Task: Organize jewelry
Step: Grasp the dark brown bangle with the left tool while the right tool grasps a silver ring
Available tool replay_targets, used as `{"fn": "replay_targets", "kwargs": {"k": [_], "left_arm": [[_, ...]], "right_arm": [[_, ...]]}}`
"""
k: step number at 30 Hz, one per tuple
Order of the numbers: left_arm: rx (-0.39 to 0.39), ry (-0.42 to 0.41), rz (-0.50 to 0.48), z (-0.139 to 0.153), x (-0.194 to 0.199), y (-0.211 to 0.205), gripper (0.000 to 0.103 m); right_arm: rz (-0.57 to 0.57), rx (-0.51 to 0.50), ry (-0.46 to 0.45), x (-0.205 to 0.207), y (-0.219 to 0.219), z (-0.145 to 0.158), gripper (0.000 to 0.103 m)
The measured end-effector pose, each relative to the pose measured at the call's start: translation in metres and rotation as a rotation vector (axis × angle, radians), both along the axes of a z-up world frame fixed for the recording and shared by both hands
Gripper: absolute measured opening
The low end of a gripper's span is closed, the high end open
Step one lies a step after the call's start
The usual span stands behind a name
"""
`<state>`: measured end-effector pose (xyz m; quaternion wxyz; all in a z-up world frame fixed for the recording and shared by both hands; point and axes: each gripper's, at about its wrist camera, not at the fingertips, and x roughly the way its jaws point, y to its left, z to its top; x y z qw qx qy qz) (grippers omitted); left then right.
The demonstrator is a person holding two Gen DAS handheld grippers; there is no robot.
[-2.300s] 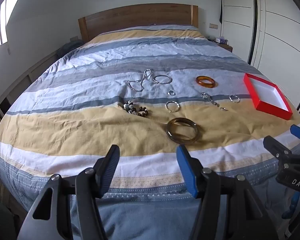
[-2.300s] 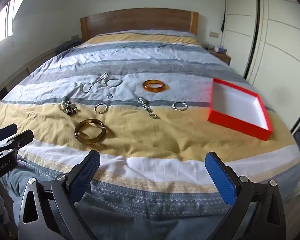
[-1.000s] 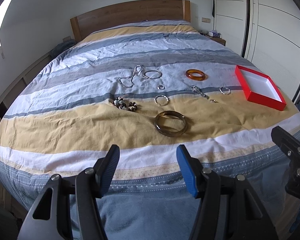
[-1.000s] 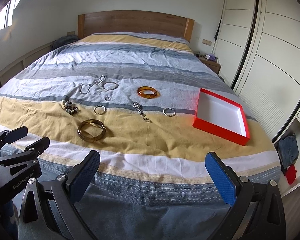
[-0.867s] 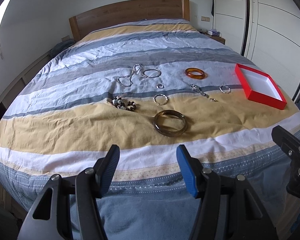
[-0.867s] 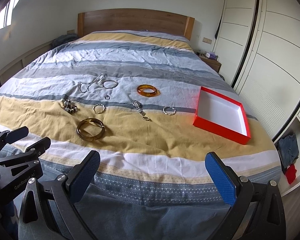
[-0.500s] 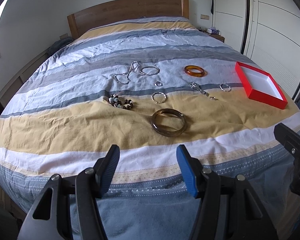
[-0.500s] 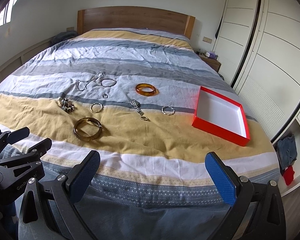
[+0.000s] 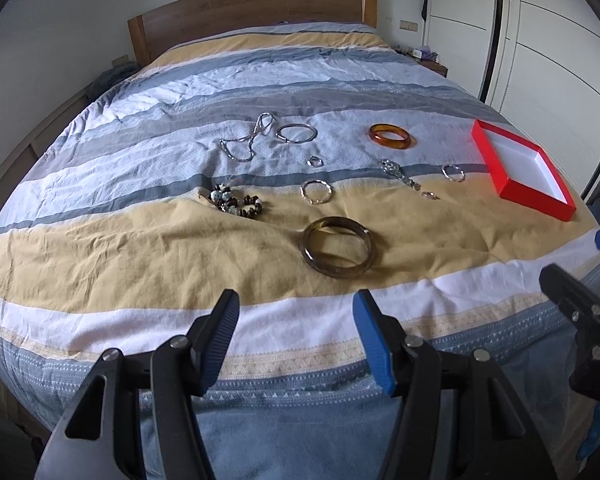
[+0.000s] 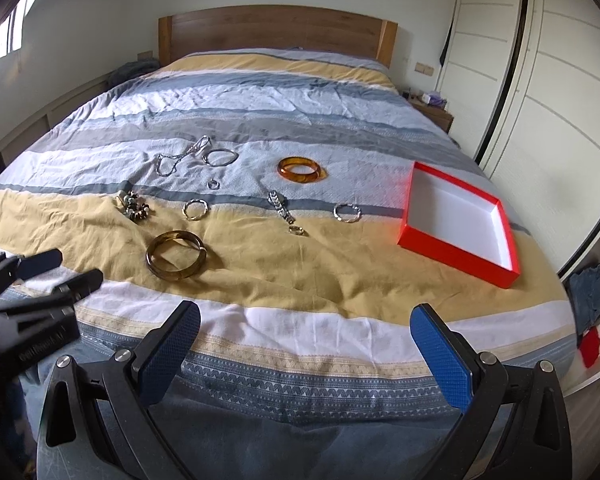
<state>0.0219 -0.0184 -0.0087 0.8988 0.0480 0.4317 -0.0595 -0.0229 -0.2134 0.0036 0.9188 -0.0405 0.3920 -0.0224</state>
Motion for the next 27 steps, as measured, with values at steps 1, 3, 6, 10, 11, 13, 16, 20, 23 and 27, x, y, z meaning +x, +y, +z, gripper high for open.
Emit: {"fn": "replay_targets", "kwargs": {"k": [1, 3, 6, 10, 11, 13, 16, 20, 23, 27], "left_arm": [[-0.012, 0.006, 0.002, 0.000, 0.005, 0.002, 0.057], [-0.035, 0.029, 0.002, -0.001, 0.017, 0.003, 0.057], [-0.067, 0.048, -0.017, -0.006, 0.035, 0.001, 0.057], [-0.068, 0.077, -0.030, -0.023, 0.063, -0.006, 0.057], [-0.069, 0.092, -0.029, -0.029, 0.071, -0.007, 0.056], [-0.065, 0.115, -0.029, -0.039, 0.085, -0.008, 0.056], [-0.049, 0.125, -0.034, -0.051, 0.100, -0.009, 0.056], [-0.059, 0.169, -0.039, -0.070, 0.119, -0.008, 0.040], [-0.071, 0.199, -0.062, -0.081, 0.124, -0.009, 0.032], [-0.078, 0.223, -0.077, -0.093, 0.128, -0.011, 0.026]], "right_arm": [[0.003, 0.012, 0.002, 0.003, -0.002, -0.002, 0.103], [0.012, 0.046, 0.002, 0.010, -0.007, -0.005, 0.103], [0.027, 0.091, 0.000, 0.026, -0.017, -0.009, 0.103], [0.050, 0.183, 0.010, 0.056, -0.031, -0.019, 0.094], [0.062, 0.210, 0.017, 0.067, -0.034, -0.022, 0.090], [0.076, 0.241, 0.032, 0.086, -0.037, -0.029, 0.082], [0.112, 0.273, 0.055, 0.120, -0.036, -0.040, 0.071], [0.151, 0.266, 0.109, 0.163, -0.030, -0.065, 0.055], [0.145, 0.287, 0.149, 0.183, -0.033, -0.086, 0.049], [0.141, 0.292, 0.176, 0.194, -0.035, -0.106, 0.043]]}}
